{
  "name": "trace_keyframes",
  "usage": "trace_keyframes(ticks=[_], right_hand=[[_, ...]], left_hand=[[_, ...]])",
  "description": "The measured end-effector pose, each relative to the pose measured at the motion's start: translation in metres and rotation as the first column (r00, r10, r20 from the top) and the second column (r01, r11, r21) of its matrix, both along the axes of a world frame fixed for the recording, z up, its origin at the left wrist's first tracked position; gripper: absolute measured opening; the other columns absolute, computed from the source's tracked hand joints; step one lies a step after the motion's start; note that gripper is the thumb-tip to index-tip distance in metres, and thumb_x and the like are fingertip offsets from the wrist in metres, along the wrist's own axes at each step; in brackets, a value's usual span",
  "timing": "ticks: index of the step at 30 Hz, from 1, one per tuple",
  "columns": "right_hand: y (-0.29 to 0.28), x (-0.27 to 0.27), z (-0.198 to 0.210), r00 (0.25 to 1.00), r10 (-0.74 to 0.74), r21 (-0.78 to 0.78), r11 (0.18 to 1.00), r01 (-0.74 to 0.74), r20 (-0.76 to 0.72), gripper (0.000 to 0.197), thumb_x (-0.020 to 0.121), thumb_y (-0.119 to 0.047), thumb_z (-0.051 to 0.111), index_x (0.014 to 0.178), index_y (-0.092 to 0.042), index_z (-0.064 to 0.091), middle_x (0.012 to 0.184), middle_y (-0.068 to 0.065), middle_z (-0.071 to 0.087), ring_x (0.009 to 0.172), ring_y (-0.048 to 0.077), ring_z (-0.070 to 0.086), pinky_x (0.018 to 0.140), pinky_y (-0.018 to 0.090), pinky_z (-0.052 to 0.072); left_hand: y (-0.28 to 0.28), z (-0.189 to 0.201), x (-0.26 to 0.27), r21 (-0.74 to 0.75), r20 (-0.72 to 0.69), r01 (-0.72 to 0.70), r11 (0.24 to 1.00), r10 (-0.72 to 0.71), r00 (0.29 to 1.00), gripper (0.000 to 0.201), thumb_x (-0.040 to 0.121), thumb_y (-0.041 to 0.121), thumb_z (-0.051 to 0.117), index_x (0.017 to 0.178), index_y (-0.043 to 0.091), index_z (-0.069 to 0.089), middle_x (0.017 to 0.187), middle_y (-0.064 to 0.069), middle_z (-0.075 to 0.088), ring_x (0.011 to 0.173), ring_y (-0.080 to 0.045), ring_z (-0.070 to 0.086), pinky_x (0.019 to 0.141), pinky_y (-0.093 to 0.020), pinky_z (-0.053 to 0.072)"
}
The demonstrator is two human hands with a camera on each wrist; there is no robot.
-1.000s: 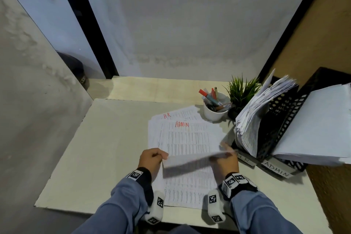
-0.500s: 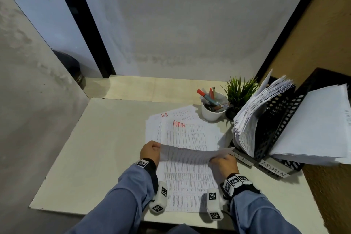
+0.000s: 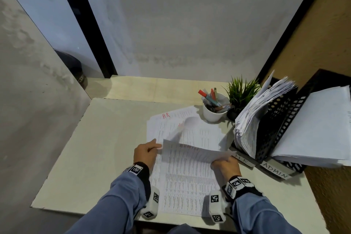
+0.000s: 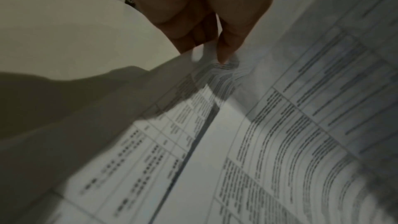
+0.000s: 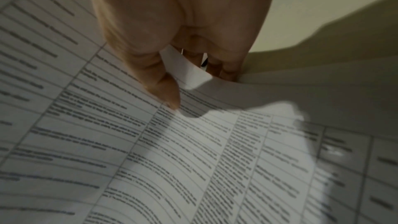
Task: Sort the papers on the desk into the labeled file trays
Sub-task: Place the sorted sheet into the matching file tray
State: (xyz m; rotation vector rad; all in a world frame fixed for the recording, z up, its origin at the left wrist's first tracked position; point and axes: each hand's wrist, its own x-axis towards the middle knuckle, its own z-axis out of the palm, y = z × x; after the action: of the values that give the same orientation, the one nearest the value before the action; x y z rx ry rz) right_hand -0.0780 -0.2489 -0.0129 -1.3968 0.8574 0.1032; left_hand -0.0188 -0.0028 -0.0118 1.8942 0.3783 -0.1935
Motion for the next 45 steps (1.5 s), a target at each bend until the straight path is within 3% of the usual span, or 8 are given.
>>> trace_keyframes(ticks=[5, 8, 14, 17, 24, 33, 38, 45], right_hand=[[-0.004, 0.013, -0.022, 0.997, -0.032, 0.043, 0.998, 0.035, -0.064, 0.033, 0.071, 0.022, 0.056, 0.095, 0.003, 0.068, 0.101, 0.019, 0.067, 0.091, 0.03, 0.061, 0.086, 0.04, 0.051], [-0.001, 0.012, -0.016, 0.996, -0.04, 0.065, 0.997, 0.045, -0.078, 0.032, 0.067, 0.022, 0.059, 0.095, 0.009, 0.065, 0.09, 0.018, 0.066, 0.087, 0.033, 0.062, 0.072, 0.036, 0.051], [0.001, 0.005, -0.014, 0.993, -0.117, 0.139, 0.984, 0.114, 0.011, 0.048, 0.058, 0.018, 0.06, 0.102, -0.002, 0.056, 0.103, 0.021, 0.065, 0.097, 0.038, 0.062, 0.086, 0.045, 0.051], [0.004, 0.006, -0.009, 0.993, -0.098, 0.186, 0.979, 0.085, 0.061, 0.035, 0.072, 0.019, 0.058, 0.101, 0.0, 0.061, 0.106, 0.021, 0.066, 0.096, 0.037, 0.063, 0.088, 0.045, 0.051], [0.025, 0.008, 0.07, 0.897, 0.135, -0.15, 0.986, -0.078, 0.421, 0.024, 0.085, 0.004, 0.06, 0.082, -0.019, 0.062, 0.082, -0.005, 0.066, 0.073, 0.002, 0.066, 0.058, 0.008, 0.052], [0.035, 0.001, 0.052, 0.932, 0.148, -0.206, 0.975, -0.081, 0.33, 0.018, 0.084, 0.005, 0.059, 0.081, -0.013, 0.064, 0.08, 0.002, 0.067, 0.084, 0.019, 0.067, 0.067, 0.021, 0.058], [-0.007, 0.0, 0.099, 0.888, 0.096, -0.293, 0.955, 0.045, 0.45, 0.017, 0.085, -0.001, 0.062, 0.085, -0.018, 0.064, 0.091, 0.007, 0.069, 0.083, 0.014, 0.066, 0.069, 0.019, 0.056], [-0.126, -0.036, 0.168, 0.866, -0.185, -0.779, 0.381, 0.499, 0.464, 0.053, 0.081, -0.019, 0.068, 0.13, -0.009, 0.049, 0.128, 0.017, 0.049, 0.118, 0.033, 0.044, 0.095, 0.043, 0.039]], left_hand=[[0.001, -0.009, 0.002, -0.232, -0.118, -0.09, 0.968, 0.064, 0.991, 0.042, 0.073, -0.021, 0.042, 0.047, 0.004, 0.062, 0.089, -0.014, 0.072, 0.099, -0.033, 0.064, 0.089, -0.031, 0.046], [-0.004, -0.009, 0.002, -0.325, -0.207, -0.068, 0.943, -0.001, 0.978, 0.046, 0.07, -0.022, 0.043, 0.039, 0.007, 0.059, 0.077, -0.013, 0.073, 0.085, -0.033, 0.064, 0.079, -0.032, 0.05], [-0.017, 0.008, -0.006, -0.476, -0.38, -0.215, 0.853, 0.021, 0.925, 0.029, 0.089, 0.025, 0.053, 0.067, 0.006, 0.056, 0.053, -0.009, 0.06, 0.038, -0.02, 0.054, 0.038, -0.017, 0.043], [-0.021, 0.019, -0.006, -0.546, -0.376, -0.119, 0.829, -0.116, 0.919, 0.057, 0.09, 0.058, 0.043, 0.101, 0.006, 0.064, 0.093, -0.03, 0.067, 0.083, -0.045, 0.065, 0.087, -0.046, 0.054], [-0.029, 0.06, -0.009, -0.447, 0.036, 0.069, 0.892, -0.059, 0.998, 0.022, 0.08, 0.003, 0.068, 0.096, 0.019, 0.068, 0.1, -0.01, 0.072, 0.093, -0.024, 0.069, 0.081, -0.033, 0.055], [-0.018, 0.04, -0.025, -0.097, 0.076, 0.291, 0.952, -0.284, 0.956, 0.023, 0.089, 0.023, 0.062, 0.111, 0.018, 0.064, 0.102, 0.002, 0.07, 0.099, -0.016, 0.067, 0.081, -0.024, 0.053], [-0.043, 0.102, -0.016, 0.005, 0.251, 0.472, 0.881, -0.458, 0.853, 0.038, 0.09, 0.037, 0.055, 0.075, 0.004, 0.064, 0.066, 0.001, 0.06, 0.06, -0.009, 0.057, 0.058, -0.017, 0.044], [-0.13, 0.201, -0.022, 0.099, 0.572, 0.572, 0.814, -0.517, 0.637, 0.046, 0.088, 0.034, 0.048, 0.066, -0.005, 0.053, 0.057, -0.017, 0.049, 0.052, -0.025, 0.046, 0.049, -0.027, 0.035]])
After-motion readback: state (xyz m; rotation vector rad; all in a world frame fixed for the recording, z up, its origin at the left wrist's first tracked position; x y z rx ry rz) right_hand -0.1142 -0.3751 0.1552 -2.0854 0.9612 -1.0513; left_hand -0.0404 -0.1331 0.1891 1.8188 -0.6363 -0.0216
